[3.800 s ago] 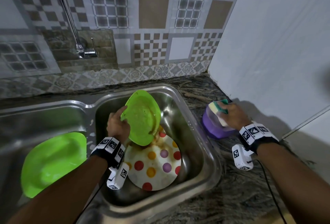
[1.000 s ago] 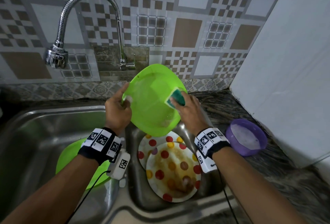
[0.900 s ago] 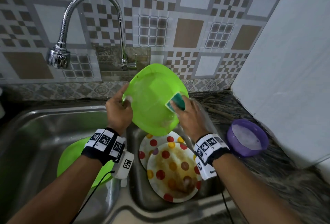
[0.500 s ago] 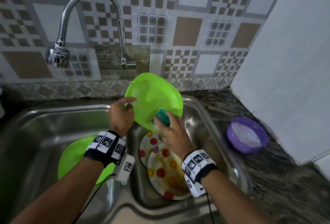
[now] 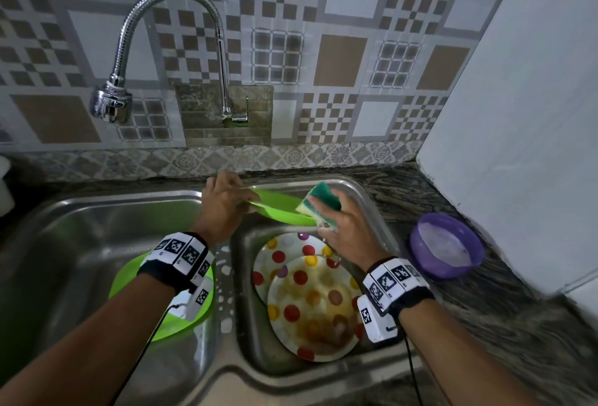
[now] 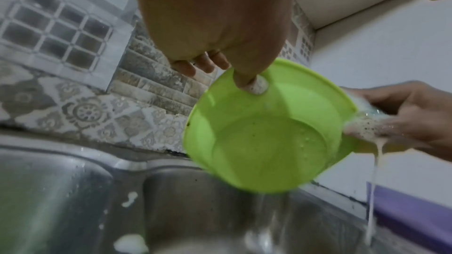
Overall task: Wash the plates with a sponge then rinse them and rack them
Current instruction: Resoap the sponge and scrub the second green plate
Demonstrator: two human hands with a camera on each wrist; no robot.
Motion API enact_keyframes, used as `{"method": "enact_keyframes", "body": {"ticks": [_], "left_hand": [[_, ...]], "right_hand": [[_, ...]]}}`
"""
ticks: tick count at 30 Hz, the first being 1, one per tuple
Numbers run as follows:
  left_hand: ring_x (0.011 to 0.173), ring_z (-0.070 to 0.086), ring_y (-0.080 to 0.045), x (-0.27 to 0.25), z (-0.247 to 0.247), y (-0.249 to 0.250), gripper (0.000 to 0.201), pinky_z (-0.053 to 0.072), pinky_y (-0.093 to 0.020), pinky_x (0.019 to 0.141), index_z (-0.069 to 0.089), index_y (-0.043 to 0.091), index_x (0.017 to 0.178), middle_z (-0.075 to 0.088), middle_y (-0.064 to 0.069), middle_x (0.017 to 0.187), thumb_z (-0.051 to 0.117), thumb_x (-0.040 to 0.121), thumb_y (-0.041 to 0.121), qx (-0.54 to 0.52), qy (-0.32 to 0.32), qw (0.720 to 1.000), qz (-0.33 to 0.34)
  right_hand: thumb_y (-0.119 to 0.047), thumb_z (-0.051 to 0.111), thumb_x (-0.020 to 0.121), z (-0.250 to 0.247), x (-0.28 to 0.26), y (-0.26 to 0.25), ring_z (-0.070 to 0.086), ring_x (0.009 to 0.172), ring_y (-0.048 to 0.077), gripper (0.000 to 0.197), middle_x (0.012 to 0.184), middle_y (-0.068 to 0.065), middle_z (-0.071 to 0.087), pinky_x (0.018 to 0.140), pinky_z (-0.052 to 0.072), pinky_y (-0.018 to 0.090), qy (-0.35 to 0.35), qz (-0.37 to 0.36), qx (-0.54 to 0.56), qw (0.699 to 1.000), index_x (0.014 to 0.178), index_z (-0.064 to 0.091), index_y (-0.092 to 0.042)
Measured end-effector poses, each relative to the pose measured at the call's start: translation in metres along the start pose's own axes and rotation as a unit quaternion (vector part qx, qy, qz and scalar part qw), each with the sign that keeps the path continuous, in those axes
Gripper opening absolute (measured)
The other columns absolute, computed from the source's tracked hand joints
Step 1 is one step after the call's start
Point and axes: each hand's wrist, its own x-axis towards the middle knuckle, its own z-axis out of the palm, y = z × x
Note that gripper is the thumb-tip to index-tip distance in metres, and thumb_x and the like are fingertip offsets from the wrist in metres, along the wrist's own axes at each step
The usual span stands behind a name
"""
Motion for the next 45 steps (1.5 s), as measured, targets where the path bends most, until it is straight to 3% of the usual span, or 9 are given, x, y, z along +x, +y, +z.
{"method": "enact_keyframes", "body": {"ticks": [6, 15, 20, 23, 26, 32, 37, 42, 45], "left_hand": [[0.083, 0.061, -0.002, -0.007, 0.005, 0.006, 0.041, 0.049, -0.028, 0.081, 0.069, 0.047, 0.077, 0.070, 0.009, 0.089, 0.067, 0.084, 0.007, -0.298, -0.061, 0.945, -0.120], [0.084, 0.062, 0.012, -0.015, 0.016, 0.043, 0.049, 0.050, -0.011, 0.074, 0.059, 0.024, 0.111, 0.069, 0.030, 0.088, 0.050, 0.085, -0.017, -0.433, -0.049, 0.890, -0.138], [0.104, 0.061, -0.007, -0.019, 0.016, 0.060, 0.054, 0.051, -0.023, 0.088, 0.053, 0.007, 0.120, 0.065, -0.002, 0.112, 0.047, 0.079, -0.027, -0.488, -0.016, 0.864, -0.123], [0.111, 0.059, -0.016, -0.021, 0.012, 0.056, 0.052, 0.049, -0.031, 0.094, 0.055, 0.012, 0.118, 0.065, -0.001, 0.116, 0.048, 0.081, -0.023, -0.498, -0.014, 0.858, -0.127], [0.100, 0.065, -0.009, -0.022, -0.001, 0.052, 0.047, 0.054, -0.028, 0.084, 0.058, 0.016, 0.115, 0.071, 0.010, 0.104, 0.050, 0.084, -0.019, -0.522, -0.013, 0.840, -0.148], [0.112, 0.059, -0.034, -0.023, -0.017, 0.038, 0.039, 0.048, -0.053, 0.095, 0.058, 0.006, 0.116, 0.068, -0.009, 0.115, 0.053, 0.084, -0.015, -0.591, 0.075, 0.784, -0.177], [0.092, 0.067, -0.020, -0.029, -0.013, 0.045, 0.041, 0.058, -0.039, 0.077, 0.063, 0.020, 0.105, 0.070, -0.006, 0.106, 0.052, 0.085, -0.015, -0.607, 0.125, 0.755, -0.215], [0.079, 0.068, -0.011, -0.027, 0.003, 0.060, 0.039, 0.058, -0.029, 0.068, 0.054, 0.005, 0.119, 0.074, 0.004, 0.090, 0.051, 0.086, -0.015, -0.605, 0.129, 0.745, -0.248], [0.077, 0.070, -0.017, -0.020, -0.003, 0.066, 0.042, 0.058, -0.030, 0.065, 0.049, -0.004, 0.121, 0.074, -0.003, 0.090, 0.050, 0.082, -0.020, -0.628, 0.121, 0.729, -0.243]], "right_hand": [[-0.018, 0.054, 0.078, 0.009, -0.004, 0.007, 0.041, 0.124, 0.028, 0.056, 0.132, 0.012, 0.037, 0.106, 0.040, 0.041, 0.061, 0.120, 0.086, 0.987, 0.133, 0.049, -0.028], [-0.022, 0.064, 0.087, 0.018, 0.010, -0.037, 0.033, 0.122, 0.015, 0.056, 0.132, 0.011, 0.031, 0.106, 0.036, 0.020, 0.096, 0.076, 0.163, 0.979, 0.137, 0.043, -0.032], [-0.024, 0.057, 0.092, 0.027, 0.018, -0.049, 0.025, 0.130, 0.024, 0.049, 0.143, 0.017, 0.025, 0.111, 0.026, 0.028, 0.066, 0.053, 0.128, 0.988, 0.138, 0.042, -0.029], [-0.020, 0.056, 0.092, 0.019, 0.024, -0.036, 0.036, 0.126, 0.031, 0.048, 0.140, 0.020, 0.029, 0.109, 0.037, 0.039, 0.058, 0.051, 0.116, 0.990, 0.137, 0.044, -0.030], [-0.021, 0.054, 0.093, 0.006, 0.030, -0.018, 0.040, 0.116, 0.022, 0.045, 0.139, 0.020, 0.031, 0.101, 0.039, 0.025, 0.088, 0.128, 0.141, 0.978, 0.136, 0.044, -0.028], [-0.020, 0.055, 0.093, 0.016, 0.018, 0.000, 0.046, 0.120, 0.036, 0.042, 0.136, 0.023, 0.032, 0.105, 0.040, 0.034, 0.150, 0.223, 0.196, 0.943, 0.134, 0.049, -0.019], [-0.018, 0.051, 0.094, 0.029, 0.013, -0.019, 0.035, 0.127, 0.034, 0.044, 0.142, 0.020, 0.029, 0.095, 0.023, 0.010, 0.144, 0.229, 0.176, 0.946, 0.137, 0.045, -0.022], [-0.014, 0.047, 0.094, 0.044, 0.023, -0.059, 0.032, 0.127, 0.037, 0.049, 0.140, 0.024, 0.022, 0.111, 0.034, 0.038, 0.099, 0.118, 0.173, 0.973, 0.140, 0.039, -0.026], [-0.009, 0.049, 0.093, 0.041, 0.021, -0.079, 0.029, 0.132, 0.037, 0.049, 0.142, 0.025, 0.022, 0.114, 0.027, 0.037, 0.088, 0.042, 0.179, 0.979, 0.139, 0.042, -0.024]]}}
